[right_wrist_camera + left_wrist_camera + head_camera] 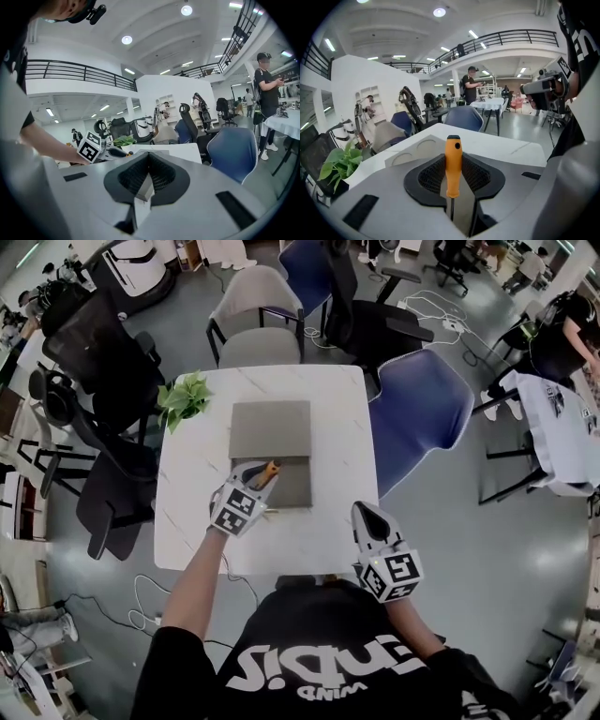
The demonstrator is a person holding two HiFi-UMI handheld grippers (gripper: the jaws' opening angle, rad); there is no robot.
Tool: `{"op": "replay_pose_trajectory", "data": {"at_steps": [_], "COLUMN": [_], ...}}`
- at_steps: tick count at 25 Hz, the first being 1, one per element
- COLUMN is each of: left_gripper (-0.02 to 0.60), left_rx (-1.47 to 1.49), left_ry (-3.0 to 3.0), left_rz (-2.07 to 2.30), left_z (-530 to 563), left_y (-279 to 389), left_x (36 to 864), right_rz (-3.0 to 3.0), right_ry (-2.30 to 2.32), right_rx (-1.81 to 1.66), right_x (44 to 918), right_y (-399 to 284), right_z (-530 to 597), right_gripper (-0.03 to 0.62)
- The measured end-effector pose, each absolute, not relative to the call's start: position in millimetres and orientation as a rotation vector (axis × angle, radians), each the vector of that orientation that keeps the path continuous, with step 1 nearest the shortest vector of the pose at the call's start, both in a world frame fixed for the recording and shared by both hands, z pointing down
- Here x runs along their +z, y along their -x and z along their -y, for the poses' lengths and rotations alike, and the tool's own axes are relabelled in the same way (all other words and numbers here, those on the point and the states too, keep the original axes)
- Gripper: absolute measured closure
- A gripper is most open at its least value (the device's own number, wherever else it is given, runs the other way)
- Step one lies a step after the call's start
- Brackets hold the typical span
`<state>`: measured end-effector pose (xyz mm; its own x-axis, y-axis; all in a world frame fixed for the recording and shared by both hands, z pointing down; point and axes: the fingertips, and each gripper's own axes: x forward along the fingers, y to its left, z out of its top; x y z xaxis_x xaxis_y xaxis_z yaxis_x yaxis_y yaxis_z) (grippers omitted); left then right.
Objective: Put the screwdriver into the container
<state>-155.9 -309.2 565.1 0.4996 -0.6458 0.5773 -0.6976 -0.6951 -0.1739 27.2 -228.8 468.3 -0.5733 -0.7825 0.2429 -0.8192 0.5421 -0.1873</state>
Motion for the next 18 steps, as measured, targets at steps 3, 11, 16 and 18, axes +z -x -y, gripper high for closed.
{"op": "replay_pose_trajectory", "data": {"at_steps": [3,11,16,18], "left_gripper": [0.463,0.463,0.463,0.463], "left_rx": [1.007,1.084,1.092,1.107], "left_ry": [-2.632,-2.609,-2.555,-2.541], "left_rz": [1.151,1.056,1.023,1.003], "left_z": [312.0,321.7,326.3,328.0], "left_y": [153.1,141.2,138.4,136.1], "left_x": [584.0,620.2,641.0,649.7], "right_rz": [2.625,2.578,2.561,2.557], "right_ry": [-1.408,-1.479,-1.497,-1.496], "right_rx": [0.436,0.446,0.455,0.456], "right_x": [471.1,474.8,476.2,477.4], "right_y": [-30.0,-44.3,-46.6,-46.7], "right_z": [227.4,228.7,231.6,233.3], "right_gripper": [0.582,0.582,0.582,0.582]}}
